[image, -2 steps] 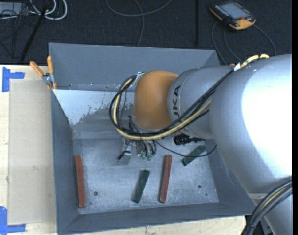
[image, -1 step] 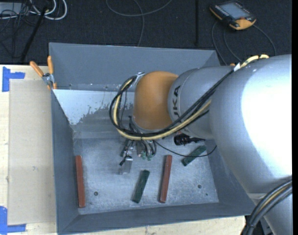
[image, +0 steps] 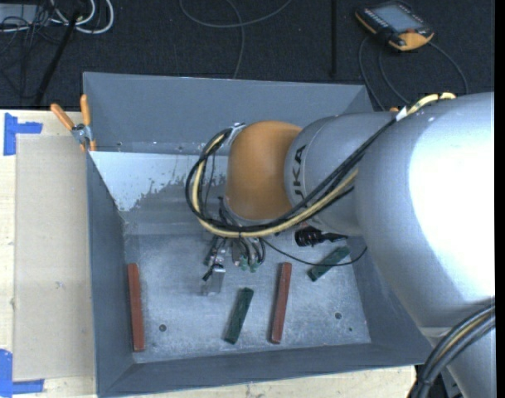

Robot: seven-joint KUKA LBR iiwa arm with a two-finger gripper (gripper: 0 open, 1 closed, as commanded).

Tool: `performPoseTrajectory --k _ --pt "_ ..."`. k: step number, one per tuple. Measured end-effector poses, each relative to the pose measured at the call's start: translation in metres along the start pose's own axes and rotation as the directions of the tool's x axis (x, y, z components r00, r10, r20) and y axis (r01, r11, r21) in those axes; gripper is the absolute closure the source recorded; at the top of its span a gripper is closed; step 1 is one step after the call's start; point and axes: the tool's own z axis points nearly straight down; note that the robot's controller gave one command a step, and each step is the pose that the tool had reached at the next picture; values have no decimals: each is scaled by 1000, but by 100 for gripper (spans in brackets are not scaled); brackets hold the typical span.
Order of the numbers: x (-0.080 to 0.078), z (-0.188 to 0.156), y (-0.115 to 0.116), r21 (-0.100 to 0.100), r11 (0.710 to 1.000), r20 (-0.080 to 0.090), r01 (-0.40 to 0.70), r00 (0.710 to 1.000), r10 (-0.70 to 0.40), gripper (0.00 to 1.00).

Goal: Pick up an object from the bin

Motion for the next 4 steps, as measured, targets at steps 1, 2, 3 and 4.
performPoseTrajectory --k 1,2,3,4 --pt "-16 -41 -12 1 1000 -6 21 1000 -21 0" --pt "-20 -58 -35 -3 1000 14 5 1000 -5 0" --pt "-10 -14 -80 0 993 0 117 993 -117 0" --pt "-6 -6 -58 4 984 -1 176 984 -176 0"
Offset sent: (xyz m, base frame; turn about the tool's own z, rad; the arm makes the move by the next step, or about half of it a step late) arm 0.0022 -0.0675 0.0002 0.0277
